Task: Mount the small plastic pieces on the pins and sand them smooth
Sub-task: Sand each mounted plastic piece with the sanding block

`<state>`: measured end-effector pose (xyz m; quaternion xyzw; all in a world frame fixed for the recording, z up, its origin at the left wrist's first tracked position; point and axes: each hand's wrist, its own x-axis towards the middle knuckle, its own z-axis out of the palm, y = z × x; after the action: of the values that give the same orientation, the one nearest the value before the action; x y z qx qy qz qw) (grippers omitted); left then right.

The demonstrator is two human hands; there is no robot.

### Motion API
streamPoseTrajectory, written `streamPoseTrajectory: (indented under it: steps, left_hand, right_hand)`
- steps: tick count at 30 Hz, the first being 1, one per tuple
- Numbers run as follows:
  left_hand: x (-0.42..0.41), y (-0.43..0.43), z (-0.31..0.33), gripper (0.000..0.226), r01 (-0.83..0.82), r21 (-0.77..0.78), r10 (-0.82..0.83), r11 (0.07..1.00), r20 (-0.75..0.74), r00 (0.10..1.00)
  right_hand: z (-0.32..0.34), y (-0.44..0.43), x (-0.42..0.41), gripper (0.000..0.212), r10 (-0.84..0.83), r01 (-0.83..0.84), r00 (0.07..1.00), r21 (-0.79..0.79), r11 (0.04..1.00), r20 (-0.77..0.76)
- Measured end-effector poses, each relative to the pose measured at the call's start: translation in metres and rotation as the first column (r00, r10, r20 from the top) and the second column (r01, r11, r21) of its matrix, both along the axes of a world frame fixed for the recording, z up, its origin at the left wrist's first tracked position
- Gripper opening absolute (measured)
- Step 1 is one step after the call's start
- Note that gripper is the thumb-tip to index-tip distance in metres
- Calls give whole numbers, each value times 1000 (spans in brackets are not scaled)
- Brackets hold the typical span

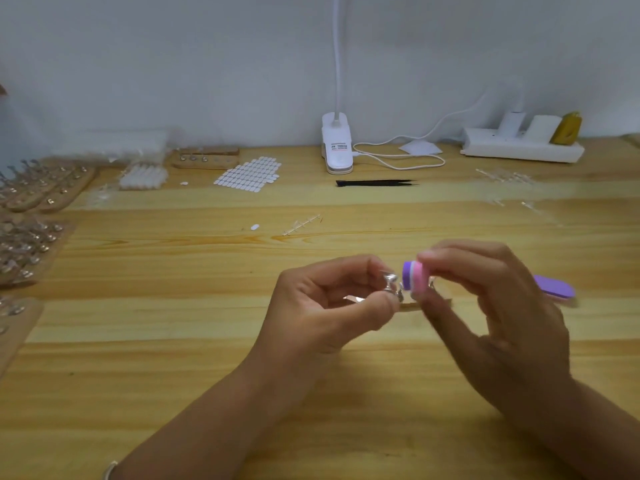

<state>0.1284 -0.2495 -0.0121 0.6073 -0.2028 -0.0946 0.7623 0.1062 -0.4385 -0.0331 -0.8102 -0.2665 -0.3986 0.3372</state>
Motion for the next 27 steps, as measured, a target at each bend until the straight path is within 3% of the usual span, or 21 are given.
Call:
streamPoseTrajectory:
  steps: [3,7,11,13,16,20,24,27]
  left_hand:
    - [1,0,1,20,106,-85,-111,991,-57,992]
    - [3,0,-2,18,163,-141,-182,977,-141,973]
    - [6,-1,-3,21,251,-210,-298,945,-237,925]
    - [7,0,-4,18,269,-234,-326,934,-256,910]
    - [6,0,-5,19,287,-239,-345,928,-255,903]
    - [7,1,-5,26,304,-219,-357,927,-266,895]
    - [10,4,-4,24,313,-158,-344,937,-241,907]
    - [10,3,-4,27,318,-154,-348,936,-252,903]
  right_hand:
    - [1,0,1,30,-15,17,999,-47,999,41]
    - [3,-4,1,31,-50,50,999,34,998,17]
    - [1,1,-3,31,11,-6,995,-54,999,101]
    - [1,-5,2,34,-53,55,996,-25,998,70]
    - [1,-7,0,37,-35,32,998,46,998,51]
    - [0,-2,-3,30,22,-14,992,-63,998,122]
    - [4,-11,3,32,-64,64,993,8,998,102]
    - [0,-5,-4,30,9,-3,990,-41,999,142]
